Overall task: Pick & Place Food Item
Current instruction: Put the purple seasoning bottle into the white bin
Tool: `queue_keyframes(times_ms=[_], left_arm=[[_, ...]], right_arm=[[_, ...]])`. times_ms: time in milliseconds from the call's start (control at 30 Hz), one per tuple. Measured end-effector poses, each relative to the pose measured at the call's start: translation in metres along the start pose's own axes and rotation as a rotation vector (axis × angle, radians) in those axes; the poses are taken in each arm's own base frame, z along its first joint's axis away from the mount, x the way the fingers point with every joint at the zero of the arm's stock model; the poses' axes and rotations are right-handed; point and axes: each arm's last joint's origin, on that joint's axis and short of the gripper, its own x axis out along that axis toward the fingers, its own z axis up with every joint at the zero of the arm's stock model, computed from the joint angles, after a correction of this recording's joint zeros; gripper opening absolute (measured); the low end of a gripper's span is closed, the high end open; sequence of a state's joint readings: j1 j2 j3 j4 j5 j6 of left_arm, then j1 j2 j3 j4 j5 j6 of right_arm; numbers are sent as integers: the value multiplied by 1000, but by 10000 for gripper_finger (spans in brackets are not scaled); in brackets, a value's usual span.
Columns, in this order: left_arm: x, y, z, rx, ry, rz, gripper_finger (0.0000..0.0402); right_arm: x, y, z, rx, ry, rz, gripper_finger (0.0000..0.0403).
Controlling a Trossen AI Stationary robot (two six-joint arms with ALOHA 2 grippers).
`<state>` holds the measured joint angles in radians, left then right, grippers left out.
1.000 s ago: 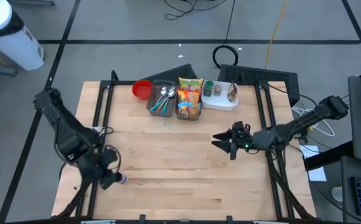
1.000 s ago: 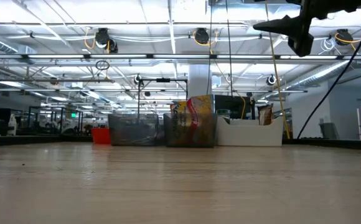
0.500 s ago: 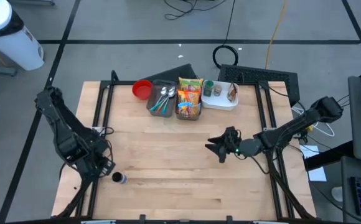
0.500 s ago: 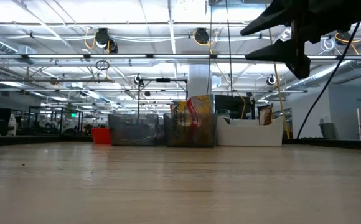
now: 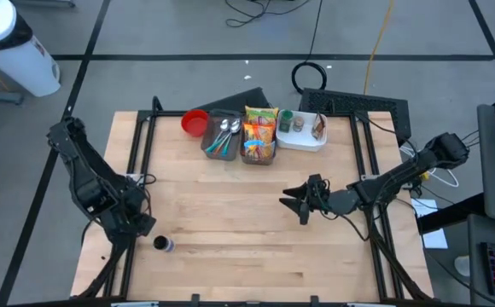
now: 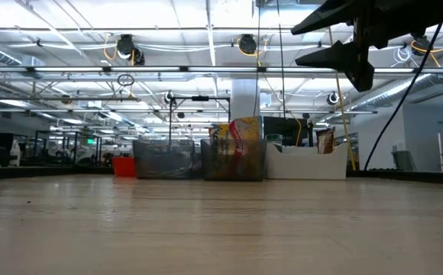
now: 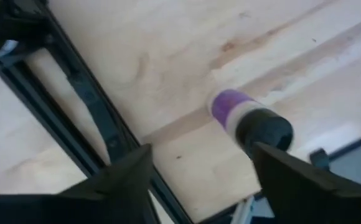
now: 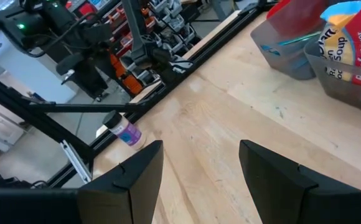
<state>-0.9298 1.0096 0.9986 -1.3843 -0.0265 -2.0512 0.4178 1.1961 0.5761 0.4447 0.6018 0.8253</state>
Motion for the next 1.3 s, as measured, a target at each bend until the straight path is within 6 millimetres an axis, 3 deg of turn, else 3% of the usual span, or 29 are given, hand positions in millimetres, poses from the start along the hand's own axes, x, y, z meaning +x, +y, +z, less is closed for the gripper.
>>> queue_keyframes(times_ms=[167,300,567,967,1300], left_arm=[[0,-8,-4,86,4,-86,364],[7,-20,-16,146,-94,-179,396],[36,-32,-55,210,-152,-157,367],[69,-18,-108,181,-216,-195,338],[111,-20,-118,228,-385,-45,339]], right_arm=[[1,-1,1,0,-3,-7,208],[1,-1,1,4,-3,-10,208],[1,-1,0,50,-1,-10,208],[2,-2,2,82,-8,-10,208],[2,-2,2,127,-9,-11,208]])
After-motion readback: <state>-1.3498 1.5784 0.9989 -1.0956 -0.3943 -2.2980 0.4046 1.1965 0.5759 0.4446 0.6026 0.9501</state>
